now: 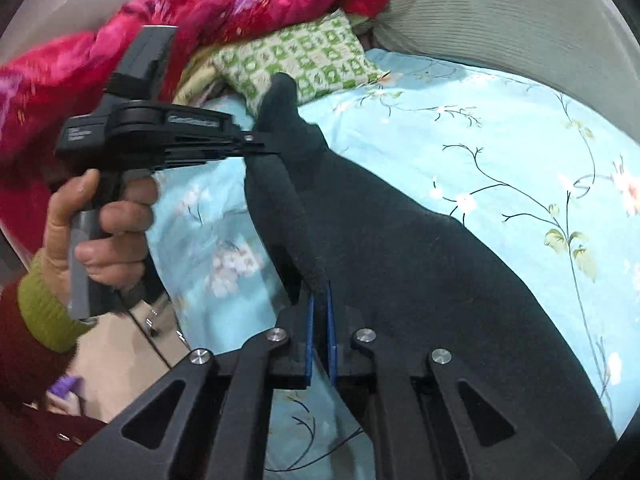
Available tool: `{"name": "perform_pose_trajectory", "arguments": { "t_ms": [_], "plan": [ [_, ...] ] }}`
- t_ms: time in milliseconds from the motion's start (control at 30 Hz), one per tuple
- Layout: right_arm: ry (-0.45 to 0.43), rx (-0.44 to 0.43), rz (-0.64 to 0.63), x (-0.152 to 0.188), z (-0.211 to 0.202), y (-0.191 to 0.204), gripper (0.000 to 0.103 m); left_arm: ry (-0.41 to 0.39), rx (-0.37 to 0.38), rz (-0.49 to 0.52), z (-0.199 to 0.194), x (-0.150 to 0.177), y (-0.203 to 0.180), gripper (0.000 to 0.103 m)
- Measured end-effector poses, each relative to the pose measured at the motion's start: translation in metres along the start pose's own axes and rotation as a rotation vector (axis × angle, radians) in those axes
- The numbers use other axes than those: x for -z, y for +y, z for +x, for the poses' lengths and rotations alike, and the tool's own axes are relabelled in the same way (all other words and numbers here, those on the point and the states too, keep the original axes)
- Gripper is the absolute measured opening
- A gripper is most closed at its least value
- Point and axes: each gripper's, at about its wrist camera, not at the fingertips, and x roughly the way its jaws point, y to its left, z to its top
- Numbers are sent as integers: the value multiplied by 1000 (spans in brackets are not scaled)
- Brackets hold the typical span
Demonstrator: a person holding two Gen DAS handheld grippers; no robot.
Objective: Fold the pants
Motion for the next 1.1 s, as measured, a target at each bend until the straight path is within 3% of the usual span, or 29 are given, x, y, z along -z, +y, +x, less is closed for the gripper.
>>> {"name": "perform_pose_trajectory", "arguments": {
  "t_ms": [233, 400, 500, 633, 667, 833, 933, 1100],
  "plan": [
    [46, 18, 18, 7, 17, -3, 6, 4, 60, -88, 17, 19, 37, 9],
    [84, 23, 40, 4, 36, -2, 9, 25, 34, -82, 36, 29, 51, 12],
    [110, 3, 70, 8, 40, -5, 17, 20, 44, -95, 30, 33, 58, 24],
    [83, -33, 107, 9, 27, -9, 51, -8, 4, -85, 8, 30, 62, 30],
    [62, -44, 118, 8, 21, -11, 54, -11, 0, -91, 3, 29, 66, 33],
    [-12, -23, 147, -5, -13, -25, 56, -2, -2, -126, -16, 20, 84, 44],
    [-39, -1, 152, -14, -29, -36, 59, 17, -9, -138, -19, 16, 92, 61],
    [-34, 46, 151, -29, -34, -59, 62, 43, 5, -172, -12, 6, 102, 61]
  ]
}}
